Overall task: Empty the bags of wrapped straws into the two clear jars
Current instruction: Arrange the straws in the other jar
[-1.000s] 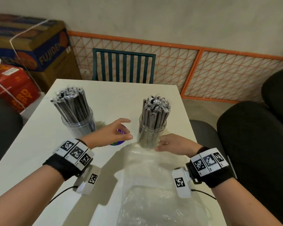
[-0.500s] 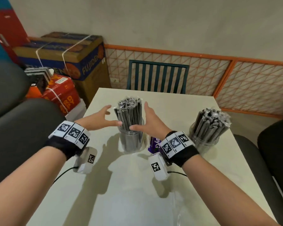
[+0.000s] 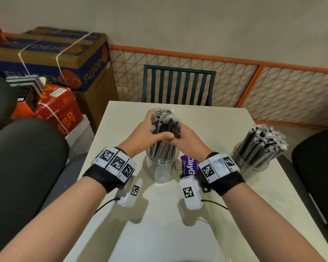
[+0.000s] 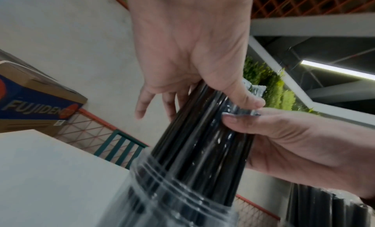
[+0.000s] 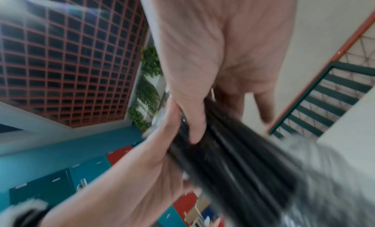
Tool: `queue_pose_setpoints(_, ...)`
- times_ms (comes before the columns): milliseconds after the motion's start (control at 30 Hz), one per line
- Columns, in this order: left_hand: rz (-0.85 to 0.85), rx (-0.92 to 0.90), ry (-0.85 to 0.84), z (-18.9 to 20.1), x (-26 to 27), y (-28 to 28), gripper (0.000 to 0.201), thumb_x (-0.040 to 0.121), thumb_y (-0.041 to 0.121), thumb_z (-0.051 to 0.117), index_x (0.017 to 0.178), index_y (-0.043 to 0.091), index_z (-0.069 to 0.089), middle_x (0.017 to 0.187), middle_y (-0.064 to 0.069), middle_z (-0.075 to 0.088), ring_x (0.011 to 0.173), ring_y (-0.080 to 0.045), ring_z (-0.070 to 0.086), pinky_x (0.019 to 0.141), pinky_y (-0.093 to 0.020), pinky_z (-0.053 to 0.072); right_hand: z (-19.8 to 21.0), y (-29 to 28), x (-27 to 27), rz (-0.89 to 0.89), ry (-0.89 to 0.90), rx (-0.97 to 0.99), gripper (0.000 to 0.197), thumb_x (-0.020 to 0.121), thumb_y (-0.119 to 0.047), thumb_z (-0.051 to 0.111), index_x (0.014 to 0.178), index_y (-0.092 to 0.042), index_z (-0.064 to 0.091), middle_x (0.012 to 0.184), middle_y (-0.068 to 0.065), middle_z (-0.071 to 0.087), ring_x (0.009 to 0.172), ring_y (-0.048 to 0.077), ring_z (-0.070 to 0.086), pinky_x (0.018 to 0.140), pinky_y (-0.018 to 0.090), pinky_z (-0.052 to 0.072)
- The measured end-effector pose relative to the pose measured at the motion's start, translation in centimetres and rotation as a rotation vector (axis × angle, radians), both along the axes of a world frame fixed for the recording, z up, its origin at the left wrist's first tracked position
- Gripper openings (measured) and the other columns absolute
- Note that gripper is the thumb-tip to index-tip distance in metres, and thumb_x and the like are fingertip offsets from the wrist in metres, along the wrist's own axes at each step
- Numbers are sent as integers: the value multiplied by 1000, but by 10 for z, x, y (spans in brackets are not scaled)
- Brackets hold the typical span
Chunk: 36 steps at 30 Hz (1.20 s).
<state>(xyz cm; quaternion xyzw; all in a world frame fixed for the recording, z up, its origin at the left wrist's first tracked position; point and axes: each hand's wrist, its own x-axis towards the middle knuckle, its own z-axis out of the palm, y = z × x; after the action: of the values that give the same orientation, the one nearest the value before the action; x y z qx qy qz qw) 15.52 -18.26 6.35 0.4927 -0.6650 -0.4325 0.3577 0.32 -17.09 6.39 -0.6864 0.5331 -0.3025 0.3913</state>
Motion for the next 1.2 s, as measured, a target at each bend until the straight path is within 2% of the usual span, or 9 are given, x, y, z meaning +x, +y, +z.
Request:
queue_pose_setpoints(67,-57,23,-10,2,8,2,88,72,25,77,140,24,21,129,7,43,121,-9,44,100,-25,37,9,-4,-15,116,25,40,58,85,-23,66,138,-17,43,133,0,56,120,12,52,107,35,41)
queue_pose_setpoints(233,-119,75,-78,-16,16,6,92,71,26,77,142,28,20,135,10,37,122,-5,37,106,-27,33,-14,-1,-26,106,146,140,107,72,-37,77,151,-22,5,153,-2,33,138,12,33,115,32,27)
queue_pose_setpoints(400,-91,84,-47,-29,6,1,79,76,24,74,140,26,29,124,10,49,115,-5,45,93,-18,35,-32,11,-3,-19,76,28,71,77,-25,74,139,-17,41,125,-4,60,109,5,53,82,6,40)
queue_pose_setpoints(500,-42,28,-78,-22,5,-4,62,81,21,68,136,20,40,123,3,56,110,-7,50,90,-17,37,-18,7,0,-71,115,3,50,86,-20,64,132,-14,47,124,6,61,113,18,57,84,19,41)
queue_pose_setpoints(667,-153,17,-122,7,21,-13,49,81,17,68,125,26,49,109,14,57,93,10,51,79,-5,39,18,-10,-12,102,312,40,53,83,-22,68,132,-18,48,128,5,59,117,19,54,90,26,39)
queue_pose_setpoints(867,-287,124,-196,-6,24,-7,84,59,41,82,131,32,40,128,10,49,115,-7,49,100,-30,42,0,1,-14,169,255,122,101,70,-24,80,148,-24,16,144,0,45,131,17,43,108,31,34)
queue_pose_setpoints(1000,-103,88,-143,-32,7,5,96,51,63,78,133,36,38,132,7,53,123,-13,49,106,-44,40,-23,6,-6,42,170,61,93,72,-26,78,146,-26,21,137,1,53,125,20,50,106,39,42)
queue_pose_setpoints(1100,47,32,-91,-30,-5,9,67,66,43,78,125,24,52,116,7,61,110,-12,55,99,-32,43,-24,7,-1,-43,78,27,77,74,-18,76,139,-21,34,129,3,59,119,21,54,98,32,44)
queue_pose_setpoints(1200,-2,45,-74,-16,3,3,45,77,26,72,120,18,59,110,5,64,100,-7,59,90,-20,45,-12,3,-7,-30,56,30,68,76,-12,74,135,-16,41,128,4,59,118,18,54,92,22,39)
